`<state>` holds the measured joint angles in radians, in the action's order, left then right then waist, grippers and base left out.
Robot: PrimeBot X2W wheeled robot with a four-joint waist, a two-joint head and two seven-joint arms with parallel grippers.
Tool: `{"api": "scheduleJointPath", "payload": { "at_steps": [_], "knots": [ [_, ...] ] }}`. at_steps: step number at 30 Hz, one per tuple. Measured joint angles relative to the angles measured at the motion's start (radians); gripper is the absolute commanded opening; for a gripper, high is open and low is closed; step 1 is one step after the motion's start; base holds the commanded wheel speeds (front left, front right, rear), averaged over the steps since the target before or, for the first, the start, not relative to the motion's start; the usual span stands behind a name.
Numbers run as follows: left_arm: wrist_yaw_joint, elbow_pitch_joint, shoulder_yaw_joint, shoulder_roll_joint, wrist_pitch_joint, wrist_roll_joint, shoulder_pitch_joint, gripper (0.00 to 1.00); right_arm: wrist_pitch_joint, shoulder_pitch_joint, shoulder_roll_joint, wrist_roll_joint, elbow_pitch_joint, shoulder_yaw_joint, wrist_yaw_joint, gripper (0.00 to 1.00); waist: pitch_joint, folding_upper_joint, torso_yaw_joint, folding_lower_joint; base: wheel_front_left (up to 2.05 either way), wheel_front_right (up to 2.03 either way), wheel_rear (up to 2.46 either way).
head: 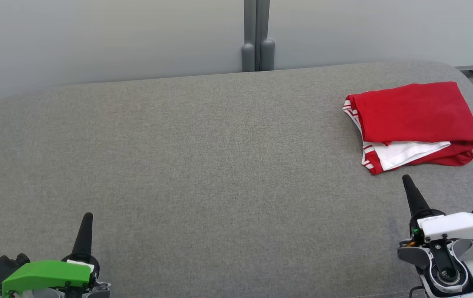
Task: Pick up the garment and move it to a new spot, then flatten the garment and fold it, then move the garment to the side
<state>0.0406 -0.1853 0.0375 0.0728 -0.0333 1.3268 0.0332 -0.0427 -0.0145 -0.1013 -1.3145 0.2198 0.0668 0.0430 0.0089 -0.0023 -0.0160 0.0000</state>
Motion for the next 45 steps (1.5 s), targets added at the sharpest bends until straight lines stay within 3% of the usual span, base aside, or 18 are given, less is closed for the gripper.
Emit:
{"api": "scheduleJointPath", "payload": {
  "at_steps": [28, 45],
  "knots": [
    [0.067, -0.065, -0.036, 0.007, 0.079, 0.326, -0.065, 0.00, 0.072, -0.024, 0.003, -0.354, 0.032, -0.101, 0.066, 0.00, -0.005, 0.0000, 0.016, 0.0000, 0.00, 0.00, 0.00],
    [0.074, -0.073, -0.037, 0.007, 0.081, 0.341, -0.076, 0.00, 0.079, -0.038, 0.003, -0.359, 0.043, -0.108, 0.071, 0.00, -0.006, 0.0000, 0.016, 0.0000, 0.00, 0.00, 0.00]
  ]
}}
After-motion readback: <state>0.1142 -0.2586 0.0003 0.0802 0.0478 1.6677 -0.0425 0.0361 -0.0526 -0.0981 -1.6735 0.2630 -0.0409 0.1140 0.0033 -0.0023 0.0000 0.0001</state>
